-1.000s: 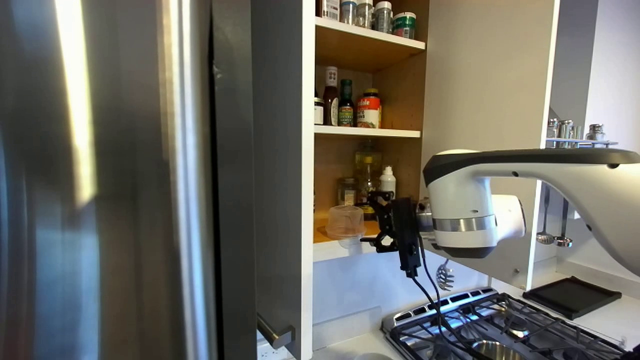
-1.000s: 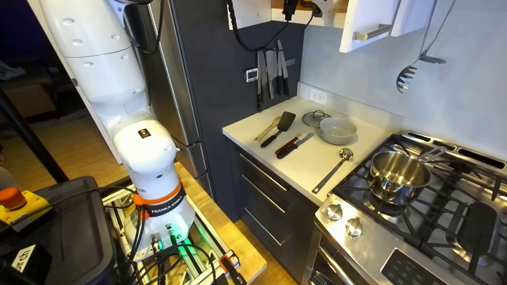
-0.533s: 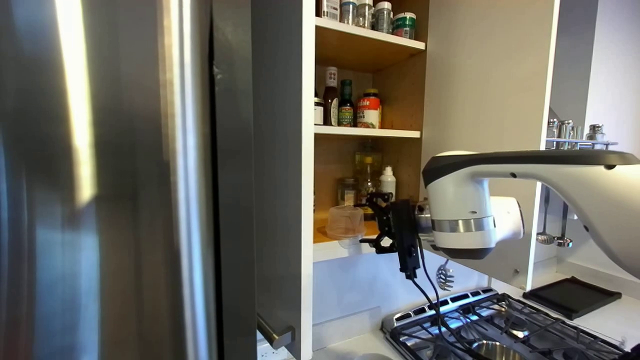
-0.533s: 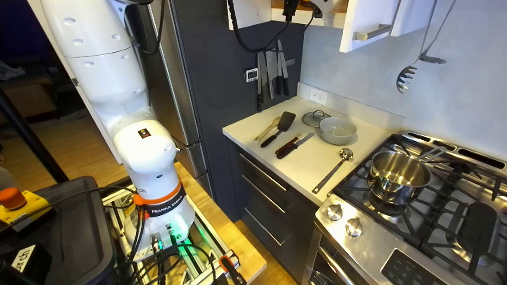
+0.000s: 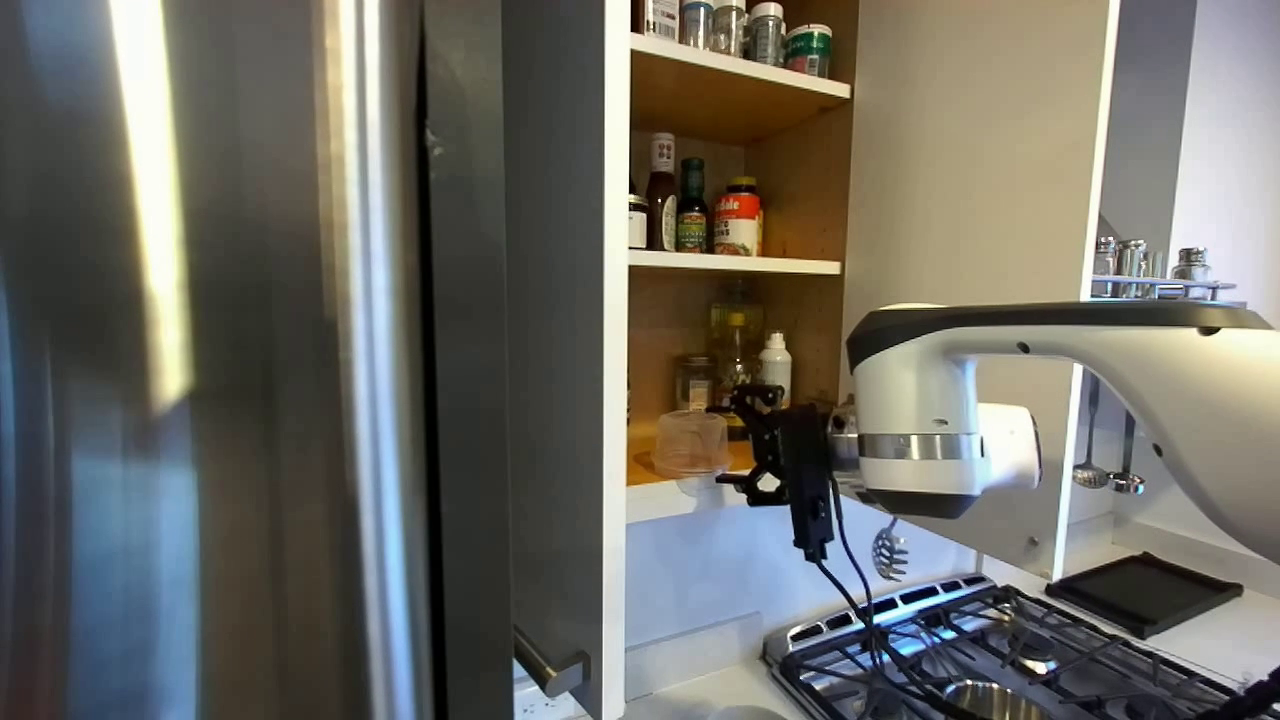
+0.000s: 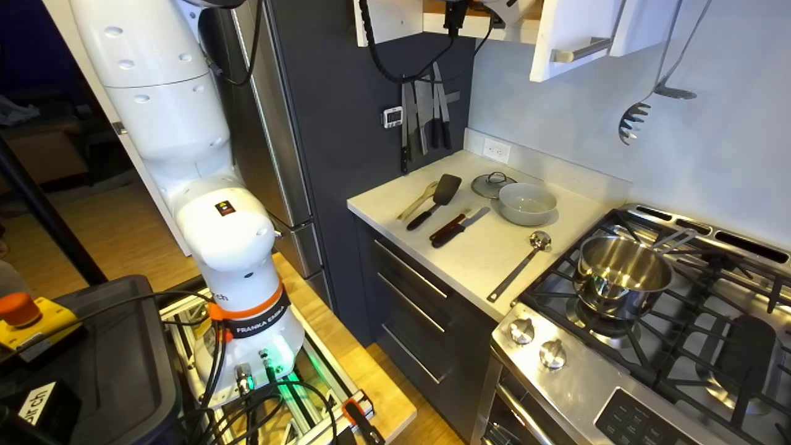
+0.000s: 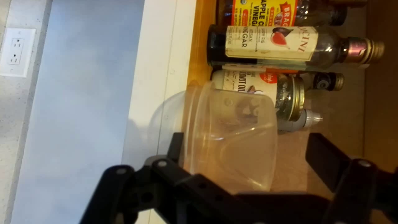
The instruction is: Flip the clear bowl in the bottom of the cupboard shelf anticlockwise to position it upright
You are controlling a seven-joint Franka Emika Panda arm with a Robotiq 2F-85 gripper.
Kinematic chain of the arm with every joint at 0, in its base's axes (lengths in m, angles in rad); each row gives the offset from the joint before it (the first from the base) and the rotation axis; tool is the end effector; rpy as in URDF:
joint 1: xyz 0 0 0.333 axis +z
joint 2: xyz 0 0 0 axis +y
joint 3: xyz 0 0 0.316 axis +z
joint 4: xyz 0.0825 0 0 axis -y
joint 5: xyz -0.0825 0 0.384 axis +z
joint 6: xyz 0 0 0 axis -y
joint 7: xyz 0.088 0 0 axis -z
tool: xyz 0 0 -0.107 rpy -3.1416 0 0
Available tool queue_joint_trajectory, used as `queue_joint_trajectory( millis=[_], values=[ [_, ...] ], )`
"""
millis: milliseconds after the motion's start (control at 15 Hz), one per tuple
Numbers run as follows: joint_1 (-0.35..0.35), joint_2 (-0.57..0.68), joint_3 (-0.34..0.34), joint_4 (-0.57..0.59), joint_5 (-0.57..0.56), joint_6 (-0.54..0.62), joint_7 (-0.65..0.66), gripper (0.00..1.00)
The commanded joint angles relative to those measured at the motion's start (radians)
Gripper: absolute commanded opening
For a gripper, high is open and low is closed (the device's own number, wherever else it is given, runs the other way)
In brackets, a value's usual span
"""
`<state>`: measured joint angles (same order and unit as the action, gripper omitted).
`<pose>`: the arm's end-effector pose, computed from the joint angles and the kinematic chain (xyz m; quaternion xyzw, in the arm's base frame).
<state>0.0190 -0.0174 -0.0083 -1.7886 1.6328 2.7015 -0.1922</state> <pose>0.6012 -0.0276 0.6260 -0.6545 0.3857 -0.3578 0.5430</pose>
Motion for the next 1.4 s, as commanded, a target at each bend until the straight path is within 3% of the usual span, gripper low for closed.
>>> queue_joint_trajectory(
  millis=[0, 533, 1333],
  values=[
    [-0.003, 0.023, -0.003, 0.015, 0.055, -0.013, -0.07, 1.0],
    [-0.005, 0.048, -0.005, 0.035, 0.173, -0.014, -0.181, 1.0],
    [-0.007, 0.072, -0.006, 0.053, 0.219, -0.02, -0.253, 1.0]
  ],
)
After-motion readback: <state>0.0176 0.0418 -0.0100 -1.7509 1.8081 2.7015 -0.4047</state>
